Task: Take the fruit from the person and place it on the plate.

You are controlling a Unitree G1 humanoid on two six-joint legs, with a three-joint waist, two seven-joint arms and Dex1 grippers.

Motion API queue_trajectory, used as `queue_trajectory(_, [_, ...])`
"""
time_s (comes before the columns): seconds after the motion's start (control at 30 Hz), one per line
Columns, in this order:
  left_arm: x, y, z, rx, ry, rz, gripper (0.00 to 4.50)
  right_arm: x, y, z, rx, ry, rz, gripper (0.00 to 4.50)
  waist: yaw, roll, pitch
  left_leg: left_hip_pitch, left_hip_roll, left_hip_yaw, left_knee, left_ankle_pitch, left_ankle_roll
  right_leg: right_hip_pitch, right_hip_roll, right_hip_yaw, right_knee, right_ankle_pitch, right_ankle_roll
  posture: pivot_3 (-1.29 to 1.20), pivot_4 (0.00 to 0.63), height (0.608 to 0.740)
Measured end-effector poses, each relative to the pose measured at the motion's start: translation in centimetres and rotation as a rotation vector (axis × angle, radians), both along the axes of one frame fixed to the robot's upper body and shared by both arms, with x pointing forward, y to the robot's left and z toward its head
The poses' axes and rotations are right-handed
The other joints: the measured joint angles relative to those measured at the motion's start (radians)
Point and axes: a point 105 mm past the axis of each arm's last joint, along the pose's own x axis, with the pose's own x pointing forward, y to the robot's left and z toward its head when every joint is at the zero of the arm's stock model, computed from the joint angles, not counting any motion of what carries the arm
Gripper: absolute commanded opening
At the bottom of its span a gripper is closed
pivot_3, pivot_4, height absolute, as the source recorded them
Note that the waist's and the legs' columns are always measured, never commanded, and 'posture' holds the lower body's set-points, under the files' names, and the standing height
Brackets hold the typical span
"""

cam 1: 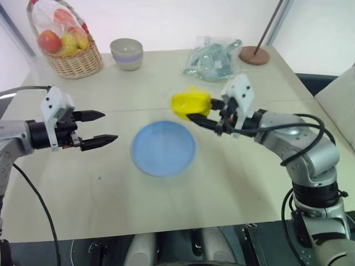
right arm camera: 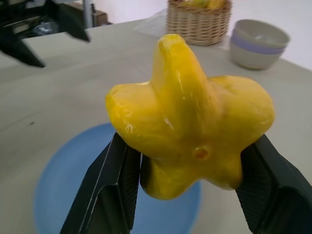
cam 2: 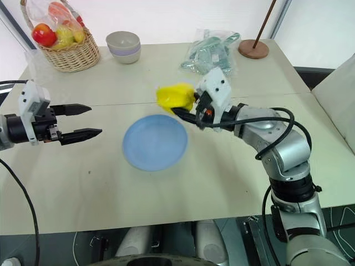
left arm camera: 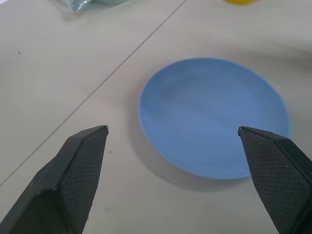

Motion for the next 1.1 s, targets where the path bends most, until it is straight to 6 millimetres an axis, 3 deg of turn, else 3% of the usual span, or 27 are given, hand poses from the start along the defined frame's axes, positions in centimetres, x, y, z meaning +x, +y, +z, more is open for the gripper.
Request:
queue_trajectory(0.23, [0.0, 0.4, 0.0, 0.011, 0.007, 0.002, 4.50, -0.7, 2.0, -4.1, -0.011, 0.120, 0.098, 2.60, 0.002, 0.000, 0.000, 0.000, 0.000, 0.000, 0.000, 0.000, 0.000, 0.000, 0.000, 0.000, 0.000, 0.000, 0.000, 0.00, 0.150, 0.740])
queue_trajectory(0.6, [-0.6, -0.5, 0.0, -0.011, 0.047, -0.030, 4.50, 1.7, 4.8, -8.2, 0.001, 0.165, 0.104, 2.60, 0.002, 0.000, 0.000, 0.000, 0.000, 0.000, 0.000, 0.000, 0.000, 0.000, 0.000, 0.000, 0.000, 0.000, 0.000, 0.00, 0.150, 0.740])
queue_trajectory(0.8, [-1.3, -0.9, -0.9, -0.016, 0.099, -0.056, 4.50, 2.4, 5.3, -9.5, -0.012, 0.176, 0.097, 2.60, 0.001, 0.000, 0.000, 0.000, 0.000, 0.000, 0.000, 0.000, 0.000, 0.000, 0.000, 0.000, 0.000, 0.000, 0.000, 0.00, 0.150, 0.740])
queue_trajectory(1.1, [-2.4, 0.1, -2.0, 0.070, 0.171, -0.070, 4.50, 2.3, 5.9, -10.1, -0.029, 0.176, 0.109, 2.60, 0.001, 0.000, 0.000, 0.000, 0.000, 0.000, 0.000, 0.000, 0.000, 0.000, 0.000, 0.000, 0.000, 0.000, 0.000, 0.00, 0.150, 0.740])
